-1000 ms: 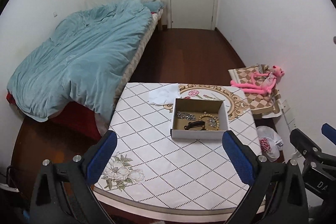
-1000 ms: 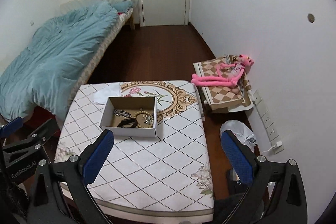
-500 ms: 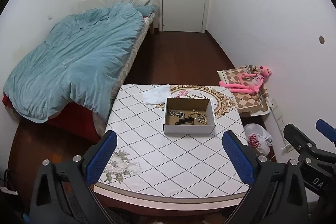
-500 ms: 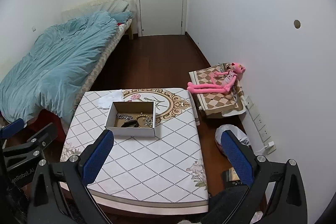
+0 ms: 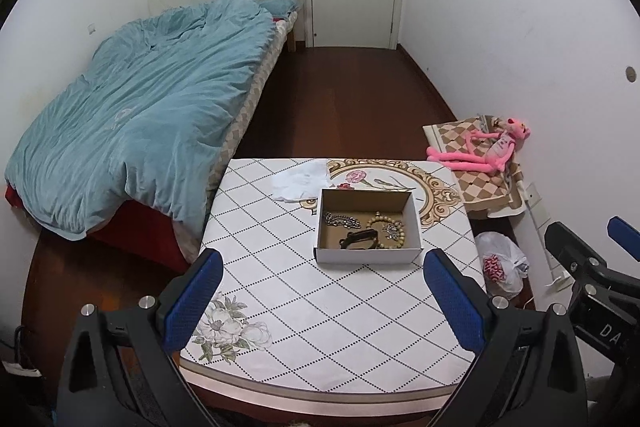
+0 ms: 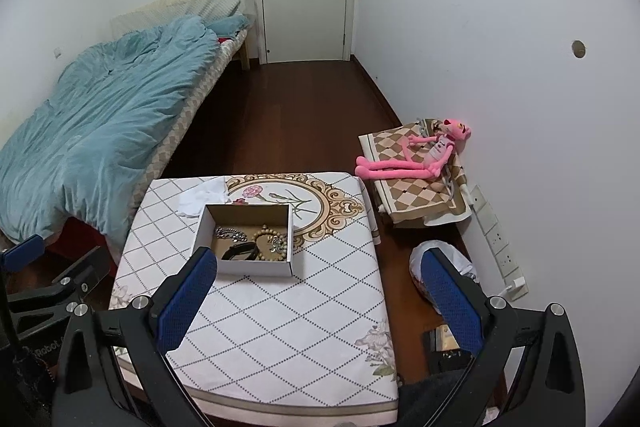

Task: Organize jewelry

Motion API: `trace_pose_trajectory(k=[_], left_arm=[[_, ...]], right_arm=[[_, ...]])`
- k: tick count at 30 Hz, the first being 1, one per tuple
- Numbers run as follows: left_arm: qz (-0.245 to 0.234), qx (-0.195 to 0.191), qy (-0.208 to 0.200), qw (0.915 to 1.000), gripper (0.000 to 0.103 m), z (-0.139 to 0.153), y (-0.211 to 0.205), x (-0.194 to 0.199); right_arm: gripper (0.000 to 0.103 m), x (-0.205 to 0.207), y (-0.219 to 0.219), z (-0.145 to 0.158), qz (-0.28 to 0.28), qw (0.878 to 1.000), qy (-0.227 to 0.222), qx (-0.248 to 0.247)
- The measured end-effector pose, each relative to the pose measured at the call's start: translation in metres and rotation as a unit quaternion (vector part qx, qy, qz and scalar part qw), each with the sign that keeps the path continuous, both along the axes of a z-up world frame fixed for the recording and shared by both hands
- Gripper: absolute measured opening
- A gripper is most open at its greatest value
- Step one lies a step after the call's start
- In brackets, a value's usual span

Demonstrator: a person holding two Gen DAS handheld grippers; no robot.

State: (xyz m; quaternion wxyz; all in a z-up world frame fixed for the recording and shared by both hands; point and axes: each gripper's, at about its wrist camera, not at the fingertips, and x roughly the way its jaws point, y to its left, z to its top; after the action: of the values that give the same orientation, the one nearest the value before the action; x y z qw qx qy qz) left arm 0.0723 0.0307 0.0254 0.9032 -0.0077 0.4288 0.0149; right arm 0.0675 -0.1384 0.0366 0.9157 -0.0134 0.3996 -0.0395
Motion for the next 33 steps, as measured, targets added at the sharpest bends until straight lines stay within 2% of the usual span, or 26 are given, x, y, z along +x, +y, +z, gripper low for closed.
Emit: trace_pose_trajectory(k=[8, 16, 33], left_arm=[[0.008, 0.004, 0.03, 0.9995, 0.102, -0.019, 0.007, 0.035], [0.008, 0.012, 0.047, 0.9988, 0.102, -0.03, 0.006, 0.051], [0.005, 0.014, 0.053, 0.9985, 0.102, -0.036, 0.007, 0.057]], right_arm=[[0.103, 0.039, 0.006, -0.016, 0.007, 0.999, 0.031, -0.005], [0.103, 0.064, 0.007, -0.032, 0.004, 0.998, 0.058, -0.008], [0.103, 0.072, 0.008, -0.047, 0.007, 0.996, 0.086, -0.003]])
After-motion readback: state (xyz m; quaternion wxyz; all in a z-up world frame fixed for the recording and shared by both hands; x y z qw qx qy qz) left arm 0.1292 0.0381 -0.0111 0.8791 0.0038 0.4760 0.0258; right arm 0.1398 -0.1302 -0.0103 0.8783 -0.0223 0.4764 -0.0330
